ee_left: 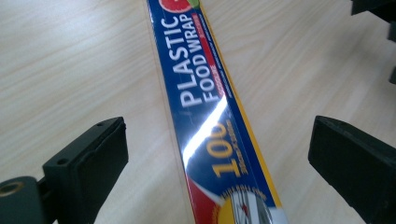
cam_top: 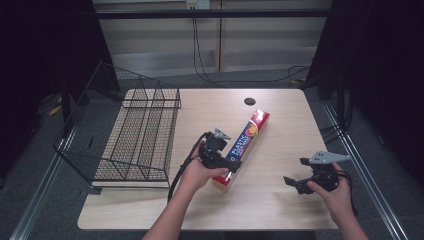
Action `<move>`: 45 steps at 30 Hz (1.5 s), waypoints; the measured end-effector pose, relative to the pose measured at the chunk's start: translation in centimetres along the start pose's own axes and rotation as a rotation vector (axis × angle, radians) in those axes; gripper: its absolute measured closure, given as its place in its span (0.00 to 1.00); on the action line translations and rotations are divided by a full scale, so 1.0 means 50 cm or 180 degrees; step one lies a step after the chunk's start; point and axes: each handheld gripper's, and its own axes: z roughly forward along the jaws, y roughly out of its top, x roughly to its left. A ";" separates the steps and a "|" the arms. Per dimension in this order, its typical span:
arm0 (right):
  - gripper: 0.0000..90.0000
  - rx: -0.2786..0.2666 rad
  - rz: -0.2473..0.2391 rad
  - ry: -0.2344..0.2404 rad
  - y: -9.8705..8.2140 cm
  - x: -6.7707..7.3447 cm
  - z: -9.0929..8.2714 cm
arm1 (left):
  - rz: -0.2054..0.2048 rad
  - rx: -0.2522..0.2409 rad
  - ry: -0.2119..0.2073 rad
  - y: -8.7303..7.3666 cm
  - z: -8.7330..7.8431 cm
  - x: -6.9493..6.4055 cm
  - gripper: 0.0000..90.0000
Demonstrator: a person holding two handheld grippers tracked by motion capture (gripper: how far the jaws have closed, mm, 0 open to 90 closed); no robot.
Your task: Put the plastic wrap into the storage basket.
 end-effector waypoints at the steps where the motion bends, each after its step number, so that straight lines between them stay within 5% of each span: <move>1: 0.00 -0.0002 0.0007 -0.0001 0.001 -0.002 0.003 | -0.0013 0.0041 -0.0036 0.012 0.009 0.007 0.06; 18: 0.01 -0.0039 -0.0001 0.0022 0.007 -0.001 0.010 | -0.0078 0.0215 -0.0054 0.068 0.080 0.021 0.07; 31: 0.01 -0.0088 0.0040 0.0086 0.007 -0.009 0.001 | -0.0133 0.0316 -0.0096 0.101 0.125 0.001 0.09; 39: 0.02 -0.0132 0.0049 0.0087 0.010 -0.003 0.001 | -0.0180 0.0537 0.0097 0.113 0.157 0.010 0.11; 45: 0.02 -0.0132 0.0048 0.0098 0.011 -0.007 0.003 | -0.0322 0.0633 0.0200 0.120 0.172 0.027 0.24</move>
